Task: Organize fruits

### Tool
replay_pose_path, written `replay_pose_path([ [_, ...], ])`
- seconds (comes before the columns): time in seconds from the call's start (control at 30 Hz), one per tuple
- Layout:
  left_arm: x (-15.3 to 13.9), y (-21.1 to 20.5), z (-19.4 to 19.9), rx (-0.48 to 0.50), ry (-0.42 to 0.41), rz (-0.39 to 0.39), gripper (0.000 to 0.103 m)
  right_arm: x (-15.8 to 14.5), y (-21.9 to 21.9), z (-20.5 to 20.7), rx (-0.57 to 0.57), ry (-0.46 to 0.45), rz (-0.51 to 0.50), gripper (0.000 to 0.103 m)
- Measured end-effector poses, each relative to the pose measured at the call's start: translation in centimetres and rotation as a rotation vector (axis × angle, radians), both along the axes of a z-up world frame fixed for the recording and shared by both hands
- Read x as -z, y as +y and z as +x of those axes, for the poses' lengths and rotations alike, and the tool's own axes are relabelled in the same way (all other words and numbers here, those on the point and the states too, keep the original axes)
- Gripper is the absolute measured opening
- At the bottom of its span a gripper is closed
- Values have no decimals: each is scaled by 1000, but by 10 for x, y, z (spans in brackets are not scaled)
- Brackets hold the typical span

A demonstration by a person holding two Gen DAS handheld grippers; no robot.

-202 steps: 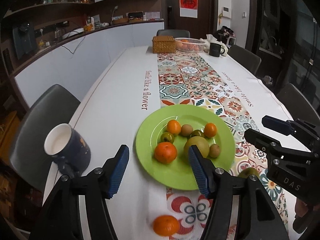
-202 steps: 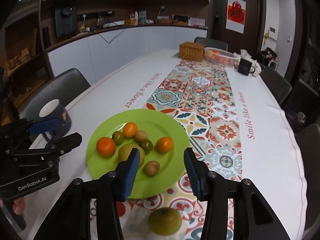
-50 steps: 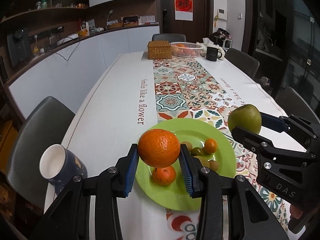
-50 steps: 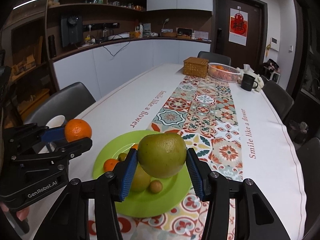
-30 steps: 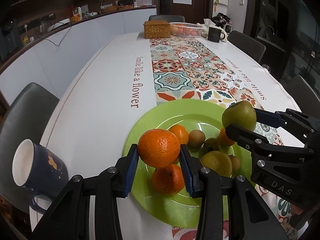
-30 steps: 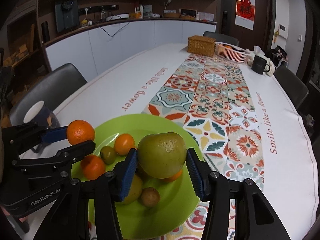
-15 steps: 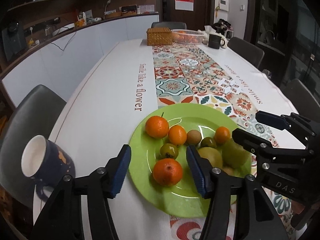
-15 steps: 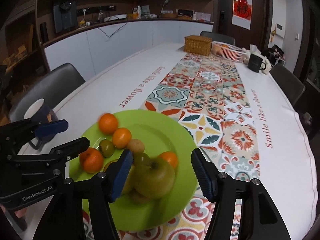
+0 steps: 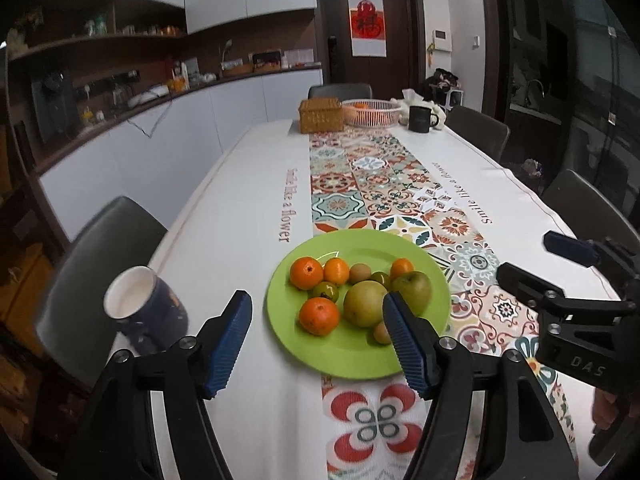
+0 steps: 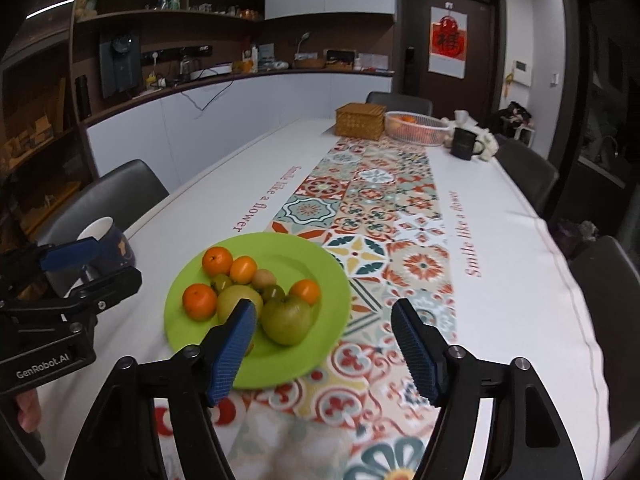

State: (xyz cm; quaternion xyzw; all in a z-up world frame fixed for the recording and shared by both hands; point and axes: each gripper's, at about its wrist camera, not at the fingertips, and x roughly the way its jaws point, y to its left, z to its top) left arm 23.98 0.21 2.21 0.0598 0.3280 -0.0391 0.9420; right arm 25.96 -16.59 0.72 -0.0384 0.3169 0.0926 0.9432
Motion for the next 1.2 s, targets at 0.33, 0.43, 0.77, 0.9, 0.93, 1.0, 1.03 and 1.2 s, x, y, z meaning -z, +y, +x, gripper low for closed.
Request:
replay_pose_path([
  [0.33,-24,-11,-70,-15,-64,12,88,-24,-15,-78,24,-65,10,79],
  [0.43,-28,-14,-89,-24,-76,16,92,-29,-20,-101,36,-81,18,79],
  [0.77,-34,-18,-149,-49,-92,-3,99,-38,-30,-161,61,-135,15,90],
  [0.9,-38,-17,-165,-63,-103,-24,102,-43,-32,-174,67,-155,9,92],
  [0.93,-39,-17,-169,-62,-105,-28,102,-43,-33,-178,66,-156,7,92],
  [1.0,-40,-16,-175,-59,-112,-30,103,-45,-34,-183,67,-160,10,92],
  [1.03,-40,-16,-177,-58,-114,-30,103,-46,-34,-184,67,-159,12,92],
  [1.2,-40,-11,-185,-60,-115,-56,103,-45,-33,-192,75,-156,12,92],
])
